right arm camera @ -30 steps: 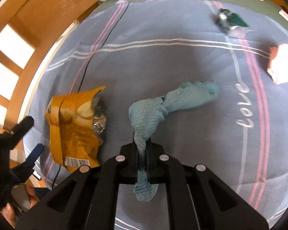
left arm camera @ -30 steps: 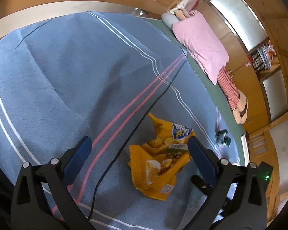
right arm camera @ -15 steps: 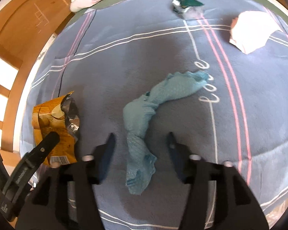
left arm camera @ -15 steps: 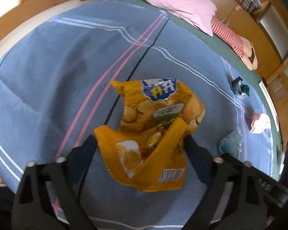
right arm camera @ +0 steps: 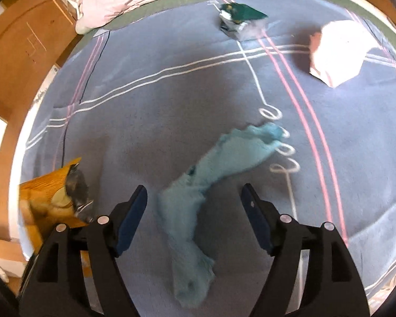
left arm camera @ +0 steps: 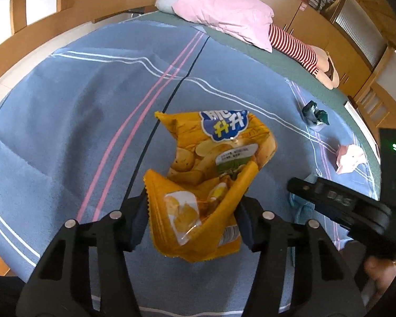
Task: Collect trash
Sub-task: 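Lift the yellow chip bag and blue cloth off the bed with both grippers, then carry the chip bag and blue cloth over the wastebasket and open both grippers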
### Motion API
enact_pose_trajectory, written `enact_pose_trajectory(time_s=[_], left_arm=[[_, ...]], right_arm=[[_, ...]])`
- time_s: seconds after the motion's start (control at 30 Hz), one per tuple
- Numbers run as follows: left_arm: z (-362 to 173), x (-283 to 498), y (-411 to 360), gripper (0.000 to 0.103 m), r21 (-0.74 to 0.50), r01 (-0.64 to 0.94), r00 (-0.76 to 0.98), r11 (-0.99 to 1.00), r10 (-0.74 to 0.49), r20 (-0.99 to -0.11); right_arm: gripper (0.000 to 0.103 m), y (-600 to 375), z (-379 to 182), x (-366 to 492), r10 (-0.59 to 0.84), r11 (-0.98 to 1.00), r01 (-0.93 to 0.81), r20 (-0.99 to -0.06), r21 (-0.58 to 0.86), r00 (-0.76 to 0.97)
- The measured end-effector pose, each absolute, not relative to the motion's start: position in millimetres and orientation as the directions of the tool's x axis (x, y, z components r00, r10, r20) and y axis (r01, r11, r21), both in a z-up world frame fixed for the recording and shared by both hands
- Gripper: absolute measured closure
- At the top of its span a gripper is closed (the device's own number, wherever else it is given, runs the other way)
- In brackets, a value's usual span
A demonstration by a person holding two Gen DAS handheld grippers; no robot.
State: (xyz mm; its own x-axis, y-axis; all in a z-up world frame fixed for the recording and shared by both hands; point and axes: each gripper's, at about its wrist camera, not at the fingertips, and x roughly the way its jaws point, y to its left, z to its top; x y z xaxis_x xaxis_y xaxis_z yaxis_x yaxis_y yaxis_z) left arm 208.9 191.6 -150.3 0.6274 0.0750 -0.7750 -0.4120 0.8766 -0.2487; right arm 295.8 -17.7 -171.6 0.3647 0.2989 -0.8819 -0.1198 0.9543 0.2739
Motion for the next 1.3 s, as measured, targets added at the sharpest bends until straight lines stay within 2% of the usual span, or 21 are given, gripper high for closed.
enact_pose_trajectory(time_s=[0.07,0.1,0.13,0.2,0.53,0.77,0.9,1.07,1.2,1.27,1.3], left_arm=[[-149,206,195,0.046,-0.26,-0.412,0.638,0.873,0.073,-0.766],[-148,205,196,0.046,-0.266,-0.412,0.644,0.872,0.072,-0.761],[-147,204,196,0.046,-0.271,-0.411,0.651,0.87,0.071,-0.756],[-144,201,197,0.047,-0.283,-0.407,0.666,0.869,0.07,-0.742],[-125,184,193,0.047,-0.292,-0.365,0.744,0.884,0.088,-0.663],[-107,165,181,0.047,-0.27,-0.349,0.775,0.897,0.115,-0.621],[-95,142,156,0.047,-0.295,-0.262,0.781,0.919,0.023,-0.624],[-78,121,99,0.047,-0.297,-0.079,0.799,0.952,-0.118,-0.59],[-71,111,58,0.047,-0.308,0.026,0.775,0.951,-0.214,-0.595],[-67,104,35,0.047,-0.293,0.093,0.761,0.951,-0.258,-0.595],[-66,99,23,0.047,-0.278,0.128,0.755,0.952,-0.275,-0.595]], right_arm=[[0.047,-5,-171,293,0.295,0.953,-0.184,-0.878,0.242,0.377],[0.063,-1,-171,291,0.289,0.953,-0.206,-0.878,0.224,0.381],[0.072,3,-170,288,0.285,0.95,-0.232,-0.878,0.208,0.384],[0.073,5,-169,285,0.312,0.94,-0.253,-0.875,0.229,0.37],[0.074,-30,-109,234,0.387,0.904,-0.359,-0.801,0.232,0.457],[0.074,-89,-71,190,0.471,0.872,-0.379,-0.741,0.309,0.48],[0.074,-137,-56,152,0.489,0.857,-0.415,-0.731,0.304,0.475],[0.074,-201,-63,103,0.385,0.91,-0.342,-0.788,0.236,0.48],[0.073,-230,-88,79,0.344,0.921,-0.314,-0.859,0.23,0.381],[0.062,-238,-101,69,0.269,0.938,-0.303,-0.903,0.167,0.334],[0.046,-246,-107,64,0.229,0.948,-0.288,-0.921,0.137,0.316]])
